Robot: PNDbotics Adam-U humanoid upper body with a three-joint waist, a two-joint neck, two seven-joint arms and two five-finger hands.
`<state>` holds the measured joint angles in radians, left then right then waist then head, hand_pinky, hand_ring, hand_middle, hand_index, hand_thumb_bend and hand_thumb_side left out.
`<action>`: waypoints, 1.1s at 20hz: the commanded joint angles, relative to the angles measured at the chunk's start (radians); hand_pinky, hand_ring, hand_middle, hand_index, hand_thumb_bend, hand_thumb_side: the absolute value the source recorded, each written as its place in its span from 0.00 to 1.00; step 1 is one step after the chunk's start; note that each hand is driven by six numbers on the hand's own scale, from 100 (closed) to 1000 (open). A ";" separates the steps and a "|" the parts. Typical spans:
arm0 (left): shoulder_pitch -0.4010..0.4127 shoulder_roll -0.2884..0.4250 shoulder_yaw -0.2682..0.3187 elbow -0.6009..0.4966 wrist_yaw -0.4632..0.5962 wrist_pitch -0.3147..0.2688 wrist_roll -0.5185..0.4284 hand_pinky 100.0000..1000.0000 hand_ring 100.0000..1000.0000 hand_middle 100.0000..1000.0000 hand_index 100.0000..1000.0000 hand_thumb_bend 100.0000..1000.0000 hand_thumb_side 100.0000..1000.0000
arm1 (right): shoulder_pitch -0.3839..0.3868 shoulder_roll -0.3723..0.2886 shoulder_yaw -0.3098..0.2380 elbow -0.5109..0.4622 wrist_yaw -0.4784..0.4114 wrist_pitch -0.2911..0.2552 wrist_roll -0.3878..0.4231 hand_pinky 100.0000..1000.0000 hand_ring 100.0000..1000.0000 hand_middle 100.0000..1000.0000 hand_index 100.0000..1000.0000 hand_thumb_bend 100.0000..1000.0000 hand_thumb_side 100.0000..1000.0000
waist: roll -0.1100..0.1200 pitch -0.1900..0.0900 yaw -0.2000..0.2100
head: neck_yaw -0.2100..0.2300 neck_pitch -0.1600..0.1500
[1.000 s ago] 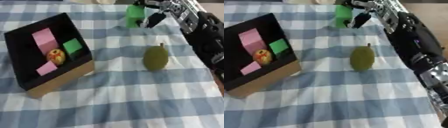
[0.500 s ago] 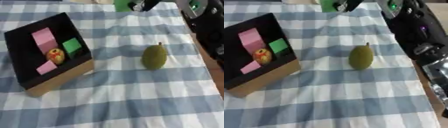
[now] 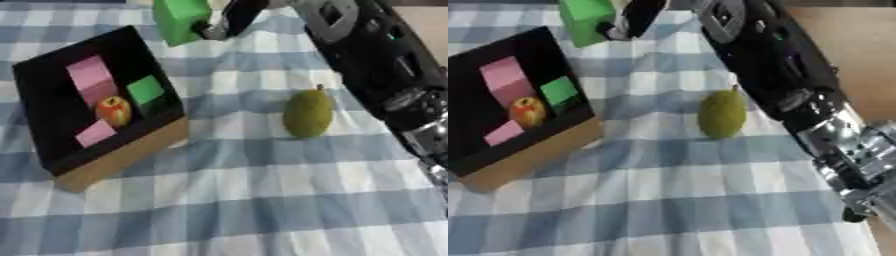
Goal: Pick up objects on the table and place them in the box.
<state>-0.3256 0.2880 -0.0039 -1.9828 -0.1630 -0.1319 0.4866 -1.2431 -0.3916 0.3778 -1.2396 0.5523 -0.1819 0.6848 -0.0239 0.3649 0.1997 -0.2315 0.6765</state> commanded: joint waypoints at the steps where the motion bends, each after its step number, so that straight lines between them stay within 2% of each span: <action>1: -0.019 0.007 -0.003 -0.017 -0.002 -0.024 -0.002 0.77 0.77 0.67 0.79 0.32 0.70 | -0.024 0.057 0.003 -0.012 0.011 0.009 0.001 0.85 0.77 0.49 0.73 0.00 0.10 | -0.004 -0.039 0.012 | -0.024 -0.001; 4: -0.040 0.007 -0.007 -0.017 -0.007 -0.061 -0.004 0.76 0.76 0.66 0.78 0.34 0.68 | -0.013 0.112 0.005 0.015 0.047 0.011 -0.017 0.85 0.76 0.48 0.73 0.00 0.11 | -0.007 -0.036 0.037 | -0.046 -0.005; 5: -0.049 0.007 -0.009 -0.017 -0.008 -0.073 -0.004 0.76 0.76 0.66 0.78 0.37 0.72 | -0.009 0.128 0.004 0.025 0.056 0.010 -0.026 0.85 0.76 0.48 0.73 0.00 0.14 | -0.008 -0.035 0.045 | -0.053 -0.006; 6: -0.059 0.006 -0.010 -0.017 -0.008 -0.085 -0.005 0.76 0.76 0.66 0.78 0.35 0.66 | -0.003 0.143 0.001 0.035 0.060 0.007 -0.034 0.85 0.76 0.48 0.72 0.00 0.13 | -0.009 -0.033 0.054 | -0.059 -0.007; 9: -0.090 0.006 -0.014 -0.017 -0.005 -0.110 -0.009 0.76 0.75 0.66 0.78 0.36 0.65 | 0.009 0.177 0.002 0.062 0.072 -0.002 -0.056 0.85 0.76 0.48 0.73 0.00 0.14 | -0.011 -0.029 0.074 | -0.071 -0.010; 10: -0.100 0.005 -0.016 -0.017 -0.003 -0.116 -0.011 0.76 0.75 0.66 0.78 0.36 0.65 | 0.013 0.187 0.004 0.070 0.079 -0.006 -0.062 0.85 0.76 0.48 0.73 0.00 0.14 | -0.012 -0.027 0.079 | -0.073 -0.011; 11: -0.107 0.005 -0.018 -0.017 -0.002 -0.121 -0.014 0.76 0.75 0.66 0.78 0.37 0.65 | 0.016 0.195 0.007 0.079 0.089 -0.012 -0.067 0.85 0.76 0.48 0.73 0.00 0.09 | -0.013 -0.026 0.084 | -0.075 -0.013; 12: -0.115 0.003 -0.020 -0.017 0.000 -0.125 -0.017 0.76 0.75 0.66 0.78 0.36 0.65 | 0.019 0.201 0.010 0.087 0.101 -0.017 -0.072 0.85 0.77 0.49 0.73 0.00 0.14 | -0.014 -0.024 0.088 | -0.076 -0.015; 17: -0.127 0.000 -0.024 -0.017 0.006 -0.126 -0.029 0.76 0.76 0.66 0.78 0.36 0.65 | 0.031 0.223 0.008 0.148 0.168 -0.050 -0.109 0.85 0.78 0.50 0.74 0.00 0.17 | -0.018 -0.016 0.097 | -0.073 -0.017; 19: -0.130 -0.002 -0.025 -0.017 0.009 -0.124 -0.031 0.76 0.76 0.66 0.78 0.35 0.66 | 0.034 0.235 0.005 0.174 0.175 -0.069 -0.125 0.86 0.81 0.56 0.78 0.00 0.22 | -0.019 -0.013 0.099 | -0.073 -0.017; 20: -0.131 -0.003 -0.026 -0.017 0.010 -0.123 -0.033 0.76 0.76 0.66 0.78 0.35 0.66 | 0.035 0.241 0.005 0.187 0.172 -0.080 -0.127 0.87 0.82 0.59 0.83 0.00 0.27 | -0.020 -0.011 0.100 | -0.074 -0.017; 21: -0.132 -0.005 -0.027 -0.017 0.012 -0.121 -0.035 0.76 0.76 0.66 0.78 0.35 0.66 | 0.036 0.246 0.005 0.197 0.172 -0.091 -0.127 0.87 0.82 0.60 0.83 0.00 0.28 | -0.021 -0.010 0.101 | -0.074 -0.017; 22: -0.132 -0.006 -0.028 -0.017 0.013 -0.120 -0.036 0.76 0.76 0.66 0.78 0.35 0.66 | 0.037 0.250 0.005 0.206 0.173 -0.101 -0.125 0.88 0.86 0.69 0.87 0.00 0.37 | -0.022 -0.009 0.103 | -0.074 -0.017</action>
<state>-0.4438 0.2734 -0.0324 -1.9828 -0.1577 -0.2521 0.4547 -1.1871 -0.1473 0.3890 -1.0357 0.7213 -0.2693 0.5634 -0.0378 0.3661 0.3001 -0.3043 0.6713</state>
